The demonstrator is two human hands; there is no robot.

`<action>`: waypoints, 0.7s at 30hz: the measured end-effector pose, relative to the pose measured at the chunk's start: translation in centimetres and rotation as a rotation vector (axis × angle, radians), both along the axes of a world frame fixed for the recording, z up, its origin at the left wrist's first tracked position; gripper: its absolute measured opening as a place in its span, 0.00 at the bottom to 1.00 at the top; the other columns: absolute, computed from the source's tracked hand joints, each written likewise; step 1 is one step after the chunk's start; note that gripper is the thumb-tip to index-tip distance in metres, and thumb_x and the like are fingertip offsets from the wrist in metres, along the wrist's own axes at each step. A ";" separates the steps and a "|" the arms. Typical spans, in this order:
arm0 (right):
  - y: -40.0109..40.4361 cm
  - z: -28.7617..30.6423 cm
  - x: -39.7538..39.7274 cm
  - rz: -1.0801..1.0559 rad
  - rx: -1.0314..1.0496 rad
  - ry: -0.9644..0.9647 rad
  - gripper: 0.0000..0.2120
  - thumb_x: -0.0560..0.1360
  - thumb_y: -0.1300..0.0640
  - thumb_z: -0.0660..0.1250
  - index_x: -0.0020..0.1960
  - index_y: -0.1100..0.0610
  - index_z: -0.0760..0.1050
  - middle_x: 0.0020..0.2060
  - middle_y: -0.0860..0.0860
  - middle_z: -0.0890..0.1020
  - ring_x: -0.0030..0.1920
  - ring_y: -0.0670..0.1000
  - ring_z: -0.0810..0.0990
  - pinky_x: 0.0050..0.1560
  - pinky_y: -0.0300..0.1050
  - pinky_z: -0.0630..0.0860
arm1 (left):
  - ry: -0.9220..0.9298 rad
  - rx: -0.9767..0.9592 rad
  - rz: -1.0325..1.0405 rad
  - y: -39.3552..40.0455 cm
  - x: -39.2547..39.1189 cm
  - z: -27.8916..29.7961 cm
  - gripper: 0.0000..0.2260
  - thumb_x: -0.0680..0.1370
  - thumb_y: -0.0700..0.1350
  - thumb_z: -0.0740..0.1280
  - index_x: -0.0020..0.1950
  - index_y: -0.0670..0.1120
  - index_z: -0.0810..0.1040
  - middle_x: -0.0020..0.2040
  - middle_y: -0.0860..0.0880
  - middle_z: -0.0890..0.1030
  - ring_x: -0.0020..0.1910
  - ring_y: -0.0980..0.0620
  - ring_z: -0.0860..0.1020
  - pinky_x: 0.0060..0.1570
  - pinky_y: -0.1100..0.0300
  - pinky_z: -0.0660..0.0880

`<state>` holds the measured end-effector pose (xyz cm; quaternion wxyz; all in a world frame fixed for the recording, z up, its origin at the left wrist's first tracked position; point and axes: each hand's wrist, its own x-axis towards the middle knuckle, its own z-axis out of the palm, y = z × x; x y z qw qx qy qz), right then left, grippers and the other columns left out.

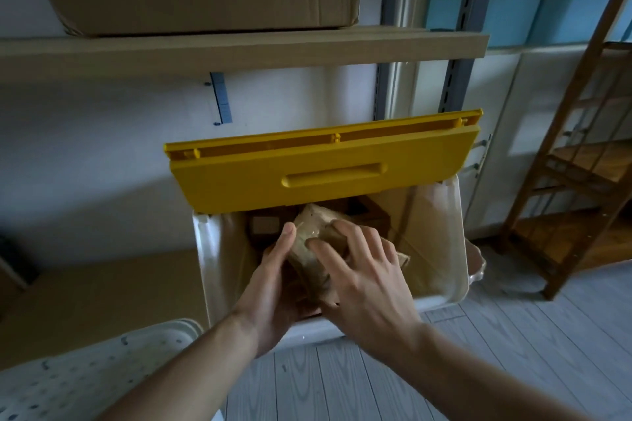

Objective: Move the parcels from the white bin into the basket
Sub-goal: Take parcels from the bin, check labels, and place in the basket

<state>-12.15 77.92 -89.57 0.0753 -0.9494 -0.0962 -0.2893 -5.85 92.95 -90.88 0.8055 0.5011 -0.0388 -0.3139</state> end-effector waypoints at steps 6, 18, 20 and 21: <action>2.1 0.8 -3.0 0.290 -0.068 -0.193 0.39 0.73 0.48 0.74 0.78 0.46 0.59 0.71 0.55 0.74 0.68 0.58 0.74 0.62 0.58 0.74 | -0.001 0.019 0.012 2.4 -3.0 2.5 0.33 0.76 0.67 0.68 0.74 0.48 0.73 0.68 0.39 0.79 0.66 0.37 0.79 0.67 0.32 0.71; 9.6 5.0 -3.4 0.437 0.206 0.199 0.38 0.71 0.23 0.62 0.75 0.39 0.59 0.72 0.37 0.66 0.73 0.41 0.62 0.75 0.49 0.64 | -0.235 0.097 0.259 19.4 -5.7 3.3 0.28 0.65 0.56 0.82 0.50 0.37 0.76 0.61 0.29 0.78 0.46 0.53 0.84 0.38 0.66 0.79; 10.0 4.6 -2.2 0.482 0.229 0.309 0.44 0.68 0.20 0.61 0.77 0.37 0.55 0.75 0.33 0.59 0.78 0.40 0.55 0.78 0.52 0.60 | -0.235 0.133 0.369 21.2 -6.2 3.7 0.15 0.72 0.52 0.75 0.48 0.41 0.80 0.52 0.36 0.83 0.47 0.50 0.84 0.40 0.63 0.78; 10.2 4.4 -1.6 0.513 0.250 0.364 0.47 0.66 0.19 0.62 0.78 0.35 0.53 0.76 0.31 0.56 0.79 0.40 0.53 0.79 0.53 0.59 | -0.196 0.156 0.347 21.2 -7.2 4.6 0.13 0.74 0.52 0.73 0.52 0.44 0.82 0.51 0.39 0.85 0.48 0.47 0.86 0.46 0.57 0.79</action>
